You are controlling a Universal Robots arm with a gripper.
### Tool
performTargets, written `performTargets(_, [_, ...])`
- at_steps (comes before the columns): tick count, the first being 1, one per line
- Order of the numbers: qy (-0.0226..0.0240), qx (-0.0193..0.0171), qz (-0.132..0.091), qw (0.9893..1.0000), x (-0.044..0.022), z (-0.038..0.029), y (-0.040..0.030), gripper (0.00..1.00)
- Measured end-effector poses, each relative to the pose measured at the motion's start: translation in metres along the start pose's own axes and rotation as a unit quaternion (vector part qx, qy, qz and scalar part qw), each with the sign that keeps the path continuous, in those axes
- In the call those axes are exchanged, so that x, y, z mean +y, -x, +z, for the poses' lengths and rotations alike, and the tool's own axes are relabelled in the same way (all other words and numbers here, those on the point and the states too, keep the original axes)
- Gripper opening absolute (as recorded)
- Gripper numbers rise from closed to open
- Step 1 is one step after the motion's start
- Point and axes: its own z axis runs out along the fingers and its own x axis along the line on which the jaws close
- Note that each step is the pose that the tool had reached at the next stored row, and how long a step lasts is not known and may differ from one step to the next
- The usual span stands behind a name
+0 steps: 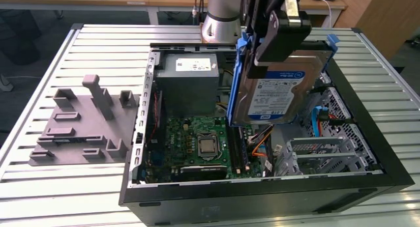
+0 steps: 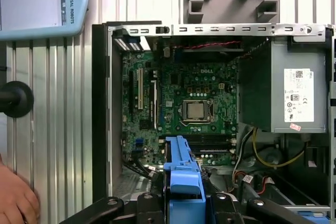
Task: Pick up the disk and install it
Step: 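Pick up the disk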
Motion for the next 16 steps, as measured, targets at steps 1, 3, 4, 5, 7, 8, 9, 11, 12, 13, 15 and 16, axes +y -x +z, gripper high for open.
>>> performTargets(1, [0.0001, 0.0001, 0.000, 1.0000, -0.0001, 0.0004, -0.0029, 0.36])
performTargets(3, [0.0000, 0.0001, 0.000, 1.0000, -0.0003, 0.0013, -0.0078, 0.36])
performTargets(4, [0.0000, 0.0000, 0.000, 1.0000, -0.0006, 0.0019, -0.0100, 0.36])
performTargets(5, [0.0000, 0.0000, 0.000, 1.0000, -0.0011, 0.0023, -0.0120, 0.36])
performTargets(7, [0.0001, 0.0001, 0.000, 1.0000, -0.0040, 0.0032, -0.0143, 0.36])
performTargets(8, [0.0000, -0.0001, 0.000, 1.0000, -0.0069, 0.0039, -0.0150, 0.36])
performTargets(9, [0.0000, -0.0001, 0.000, 1.0000, -0.0101, 0.0045, -0.0154, 0.36])
performTargets(11, [0.0000, 0.0001, 0.000, 1.0000, -0.0169, 0.0055, -0.0160, 0.36])
performTargets(12, [0.0001, 0.0001, 0.000, 1.0000, -0.0205, 0.0062, -0.0163, 0.36])
performTargets(13, [0.0000, 0.0000, 0.000, 1.0000, -0.0237, 0.0069, -0.0168, 0.36])
performTargets(15, [0.0001, 0.0001, 0.000, 1.0000, -0.0278, 0.0082, -0.0193, 0.36])
performTargets(16, [0.0001, 0.0000, 0.000, 1.0000, -0.0285, 0.0091, -0.0214, 0.36])
